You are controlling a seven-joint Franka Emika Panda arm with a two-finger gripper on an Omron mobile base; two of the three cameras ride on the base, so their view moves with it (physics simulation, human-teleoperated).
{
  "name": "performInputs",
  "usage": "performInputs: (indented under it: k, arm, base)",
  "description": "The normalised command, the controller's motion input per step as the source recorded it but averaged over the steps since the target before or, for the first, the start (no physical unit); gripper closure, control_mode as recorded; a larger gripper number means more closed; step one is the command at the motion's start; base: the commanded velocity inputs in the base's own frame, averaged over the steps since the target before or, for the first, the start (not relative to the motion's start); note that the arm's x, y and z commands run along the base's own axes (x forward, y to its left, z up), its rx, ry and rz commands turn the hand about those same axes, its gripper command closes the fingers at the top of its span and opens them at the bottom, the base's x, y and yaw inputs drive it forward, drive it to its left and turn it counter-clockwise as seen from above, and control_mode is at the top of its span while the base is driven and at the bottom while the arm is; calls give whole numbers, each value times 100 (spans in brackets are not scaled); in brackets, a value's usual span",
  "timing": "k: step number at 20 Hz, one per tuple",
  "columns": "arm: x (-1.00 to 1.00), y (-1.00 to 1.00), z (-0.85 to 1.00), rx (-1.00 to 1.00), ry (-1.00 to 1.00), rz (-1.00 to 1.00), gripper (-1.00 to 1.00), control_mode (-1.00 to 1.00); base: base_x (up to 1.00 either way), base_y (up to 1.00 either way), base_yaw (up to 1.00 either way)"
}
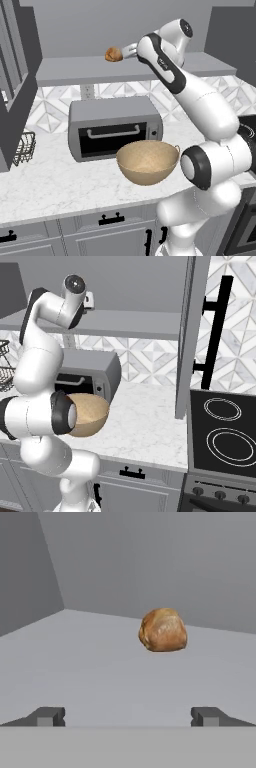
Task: Open the cabinet, pick up the bread from the cabinet and place it in the basket. Then move the basket to the dining counter.
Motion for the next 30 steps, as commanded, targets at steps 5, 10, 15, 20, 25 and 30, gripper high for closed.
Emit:
performInputs:
  k: [5, 10, 15, 20, 25, 30]
  arm:
    - [47, 0, -1, -1, 2, -1, -100, -100]
    - [47, 1, -11, 0, 0, 0, -100, -100]
    - [25, 25, -20, -2, 1, 0, -100, -100]
    - [28, 26, -22, -2, 0, 0, -100, -100]
    - [32, 0, -4, 0, 0, 0, -100, -100]
    - [44, 0, 0, 0, 1, 0, -100, -100]
  base:
    - [0, 0, 0]
    - [0, 0, 0]
    - [0, 0, 0]
    - [0, 0, 0]
    - [0, 0, 0]
    - [0, 0, 0]
